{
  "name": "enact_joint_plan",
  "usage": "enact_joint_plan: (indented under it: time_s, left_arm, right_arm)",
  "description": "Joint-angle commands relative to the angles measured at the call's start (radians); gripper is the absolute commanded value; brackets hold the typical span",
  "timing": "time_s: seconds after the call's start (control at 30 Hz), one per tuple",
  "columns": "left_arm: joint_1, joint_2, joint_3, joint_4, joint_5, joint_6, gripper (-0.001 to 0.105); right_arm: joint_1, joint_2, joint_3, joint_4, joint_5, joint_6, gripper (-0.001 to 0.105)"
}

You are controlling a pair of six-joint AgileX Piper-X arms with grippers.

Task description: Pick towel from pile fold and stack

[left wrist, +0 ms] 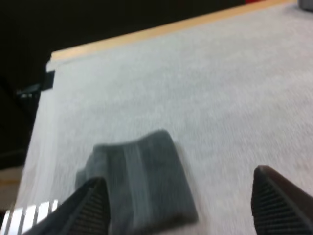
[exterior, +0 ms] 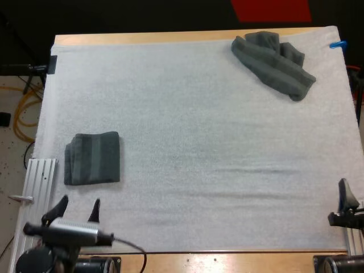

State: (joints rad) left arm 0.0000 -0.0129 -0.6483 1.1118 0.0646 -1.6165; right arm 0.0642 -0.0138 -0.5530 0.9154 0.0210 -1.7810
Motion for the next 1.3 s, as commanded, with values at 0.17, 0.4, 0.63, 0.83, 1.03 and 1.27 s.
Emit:
enact_joint_plan:
  time_s: [0.17,0.4,0.63,0.83,1.03,1.27]
  left_arm:
    - [0.0,-0.139,0.164,-0.174,0.0,-0.004,0.059]
    - [0.0,-0.138,0.189,-0.203,0.021,-0.026,0.059]
    - [0.0,-0.138,0.189,-0.203,0.021,-0.026,0.059]
    - [0.0,-0.138,0.189,-0.202,0.021,-0.044,0.059]
    - [0.0,-0.138,0.189,-0.202,0.021,-0.044,0.059]
    - [0.0,-0.138,0.189,-0.202,0.021,-0.044,0.059]
  right_arm:
    - [-0.004,-0.036,0.088,-0.016,-0.003,0.017,0.066]
    - [-0.004,-0.035,0.108,-0.043,-0.003,0.028,0.066]
    - [-0.004,-0.035,0.108,-0.043,-0.003,0.034,0.066]
    - [-0.004,-0.035,0.108,-0.043,-0.003,0.034,0.066]
    - [-0.004,-0.035,0.108,-0.043,-0.003,0.034,0.066]
    - [-0.004,-0.035,0.108,-0.043,-0.003,0.034,0.066]
